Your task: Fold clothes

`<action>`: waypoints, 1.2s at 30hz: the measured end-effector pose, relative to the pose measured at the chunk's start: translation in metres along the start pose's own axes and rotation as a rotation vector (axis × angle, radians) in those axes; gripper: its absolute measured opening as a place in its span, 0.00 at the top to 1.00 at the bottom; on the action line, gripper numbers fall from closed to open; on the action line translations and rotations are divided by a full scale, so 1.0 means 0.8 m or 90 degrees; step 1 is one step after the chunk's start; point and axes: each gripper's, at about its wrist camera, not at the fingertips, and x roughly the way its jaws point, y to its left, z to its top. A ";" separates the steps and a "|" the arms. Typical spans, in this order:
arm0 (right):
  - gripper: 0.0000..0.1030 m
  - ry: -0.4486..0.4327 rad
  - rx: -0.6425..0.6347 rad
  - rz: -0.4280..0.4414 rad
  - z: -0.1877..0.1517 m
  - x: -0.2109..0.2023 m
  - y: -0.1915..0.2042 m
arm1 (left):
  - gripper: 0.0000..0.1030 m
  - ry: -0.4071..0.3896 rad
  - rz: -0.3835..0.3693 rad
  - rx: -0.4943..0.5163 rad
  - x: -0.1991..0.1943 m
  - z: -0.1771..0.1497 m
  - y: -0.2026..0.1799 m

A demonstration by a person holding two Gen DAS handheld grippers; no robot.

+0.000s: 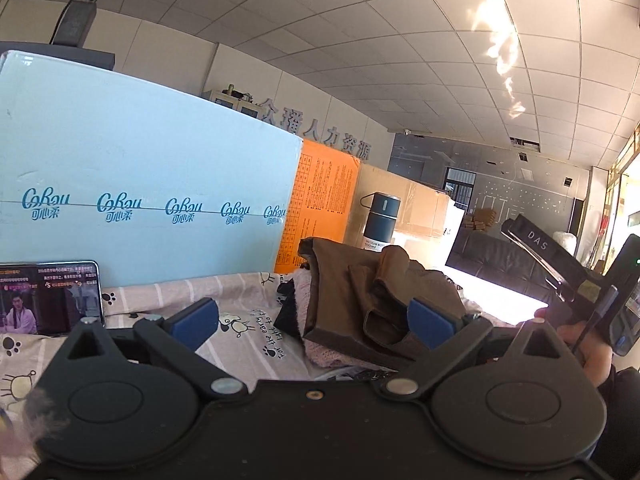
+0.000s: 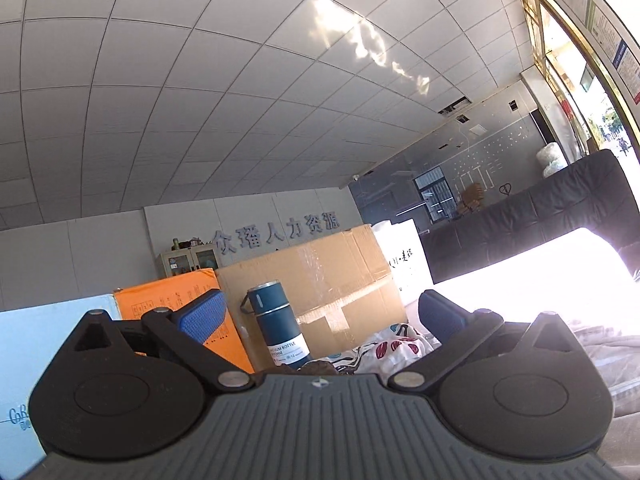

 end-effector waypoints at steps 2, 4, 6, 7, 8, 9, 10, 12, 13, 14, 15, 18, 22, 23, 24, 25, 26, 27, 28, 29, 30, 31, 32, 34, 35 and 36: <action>0.00 -0.003 -0.015 0.021 0.016 -0.023 0.009 | 0.00 -0.004 -0.006 0.006 -0.013 0.002 0.000; 0.00 -0.002 -0.031 0.051 0.031 -0.046 0.017 | 0.00 -0.007 -0.014 0.014 -0.025 0.003 0.000; 0.00 -0.008 -0.059 0.085 0.047 -0.072 0.030 | 0.00 -0.006 -0.028 0.022 -0.040 0.005 0.001; 0.00 -0.012 -0.072 0.098 0.055 -0.086 0.036 | 0.00 -0.004 -0.034 0.021 -0.047 0.006 0.003; 0.00 -0.015 -0.086 0.112 0.062 -0.099 0.043 | 0.00 -0.002 -0.037 0.017 -0.054 0.005 0.005; 0.00 -0.014 -0.096 0.120 0.068 -0.112 0.048 | 0.00 0.002 -0.040 0.014 -0.061 0.004 0.006; 0.00 -0.009 -0.100 0.125 0.072 -0.125 0.052 | 0.00 0.007 -0.040 0.014 -0.066 0.002 0.008; 0.00 0.008 -0.114 0.124 0.072 -0.157 0.063 | 0.00 0.007 -0.036 0.015 -0.081 -0.003 0.011; 0.00 0.015 -0.126 0.130 0.069 -0.171 0.067 | 0.00 0.007 -0.034 0.016 -0.088 -0.005 0.013; 0.00 0.020 -0.135 0.132 0.065 -0.185 0.072 | 0.00 0.005 -0.032 0.018 -0.095 -0.008 0.014; 0.00 0.026 -0.142 0.132 0.060 -0.198 0.076 | 0.00 -0.005 -0.028 0.029 -0.101 -0.012 0.014; 0.00 0.047 -0.155 0.132 0.042 -0.235 0.091 | 0.00 -0.035 -0.018 0.062 -0.118 -0.025 0.013; 0.00 0.071 -0.152 0.107 0.015 -0.275 0.105 | 0.00 -0.089 -0.007 0.079 -0.139 -0.037 0.015; 0.00 0.070 -0.153 0.098 0.008 -0.285 0.108 | 0.00 -0.094 -0.005 0.079 -0.141 -0.038 0.016; 0.00 0.067 -0.154 0.091 0.003 -0.293 0.110 | 0.00 -0.098 -0.003 0.080 -0.143 -0.039 0.017; 0.00 0.062 -0.154 0.087 -0.002 -0.299 0.112 | 0.00 -0.102 -0.001 0.081 -0.145 -0.040 0.018; 0.00 0.061 -0.154 0.074 -0.008 -0.301 0.114 | 0.00 -0.103 0.000 0.082 -0.145 -0.042 0.019; 0.00 0.060 -0.156 0.058 -0.013 -0.301 0.116 | 0.00 -0.104 0.004 0.084 -0.145 -0.044 0.019; 0.00 0.060 -0.157 0.043 -0.019 -0.302 0.118 | 0.00 -0.104 0.009 0.088 -0.144 -0.047 0.019; 0.00 0.061 -0.155 0.033 -0.022 -0.303 0.118 | 0.00 -0.106 0.013 0.099 -0.143 -0.050 0.018; 0.00 0.057 -0.156 0.024 -0.025 -0.305 0.117 | 0.00 -0.108 0.017 0.108 -0.142 -0.053 0.018; 0.00 0.052 -0.157 0.015 -0.029 -0.307 0.116 | 0.00 -0.107 0.022 0.108 -0.141 -0.054 0.019; 0.00 0.047 -0.161 0.000 -0.031 -0.306 0.115 | 0.00 -0.106 0.027 0.109 -0.139 -0.054 0.020; 0.00 0.037 -0.169 -0.031 -0.037 -0.303 0.112 | 0.00 -0.104 0.036 0.109 -0.136 -0.056 0.023; 0.00 0.038 -0.166 -0.037 -0.038 -0.302 0.110 | 0.00 -0.100 0.038 0.107 -0.134 -0.057 0.025; 0.00 0.039 -0.161 -0.040 -0.039 -0.301 0.108 | 0.00 -0.095 0.034 0.107 -0.132 -0.058 0.026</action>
